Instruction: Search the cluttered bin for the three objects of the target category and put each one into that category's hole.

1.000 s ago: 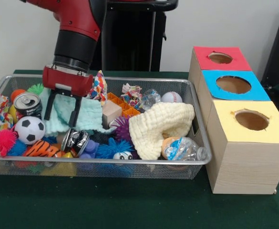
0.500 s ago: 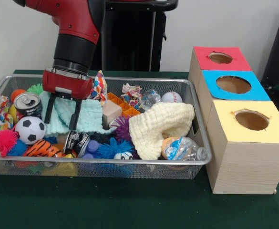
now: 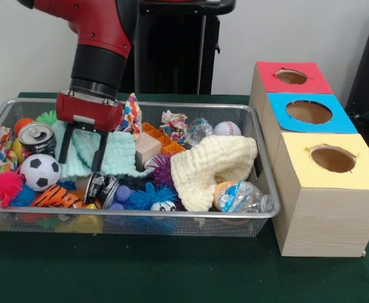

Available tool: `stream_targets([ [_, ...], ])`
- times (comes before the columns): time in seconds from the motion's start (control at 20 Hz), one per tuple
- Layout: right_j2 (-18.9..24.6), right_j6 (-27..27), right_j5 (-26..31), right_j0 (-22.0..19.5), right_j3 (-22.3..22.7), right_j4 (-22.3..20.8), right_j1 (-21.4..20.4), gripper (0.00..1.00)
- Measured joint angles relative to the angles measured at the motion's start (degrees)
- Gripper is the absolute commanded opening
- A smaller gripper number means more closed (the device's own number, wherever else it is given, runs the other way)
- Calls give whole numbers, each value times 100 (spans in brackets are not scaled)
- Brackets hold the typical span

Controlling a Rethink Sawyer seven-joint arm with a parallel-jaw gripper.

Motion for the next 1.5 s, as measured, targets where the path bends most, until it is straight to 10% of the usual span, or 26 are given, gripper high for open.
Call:
stream_targets([
  [1.5,1786,0,217,-1692,-49,-875,-161,100],
])
